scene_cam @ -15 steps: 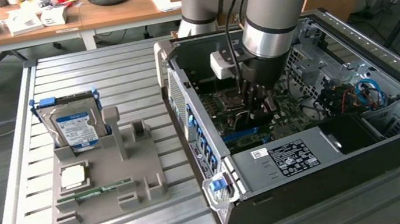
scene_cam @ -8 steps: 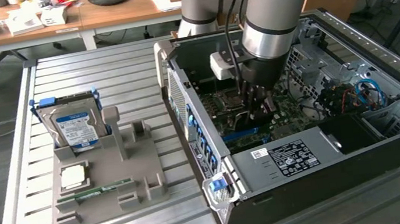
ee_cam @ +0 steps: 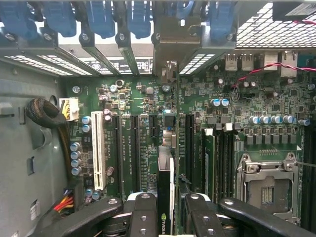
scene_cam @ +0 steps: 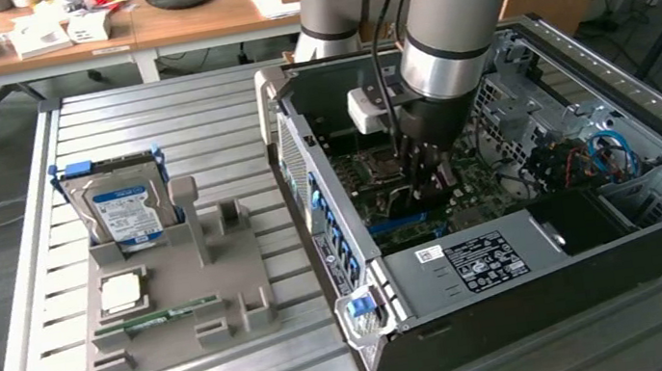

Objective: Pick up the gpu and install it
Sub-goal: 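Insert the gpu into the slot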

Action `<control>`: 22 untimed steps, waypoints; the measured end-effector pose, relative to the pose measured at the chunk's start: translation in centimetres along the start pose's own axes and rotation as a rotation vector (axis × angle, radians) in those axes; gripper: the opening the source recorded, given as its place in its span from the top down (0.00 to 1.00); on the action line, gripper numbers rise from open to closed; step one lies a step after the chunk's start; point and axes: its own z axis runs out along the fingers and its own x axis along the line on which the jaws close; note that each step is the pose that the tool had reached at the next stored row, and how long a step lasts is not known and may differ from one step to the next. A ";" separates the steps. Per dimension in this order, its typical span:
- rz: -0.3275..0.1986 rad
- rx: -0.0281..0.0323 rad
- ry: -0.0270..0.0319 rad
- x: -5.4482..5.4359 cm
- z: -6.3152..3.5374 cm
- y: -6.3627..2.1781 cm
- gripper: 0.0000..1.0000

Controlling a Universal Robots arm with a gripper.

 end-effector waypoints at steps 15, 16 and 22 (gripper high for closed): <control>-0.002 0.0001 0.0043 -0.2 0.12 0.01 0.74; -0.003 0.0000 0.0048 -0.2 0.12 0.01 0.74; -0.002 0.0003 0.0079 -0.2 0.15 0.01 0.74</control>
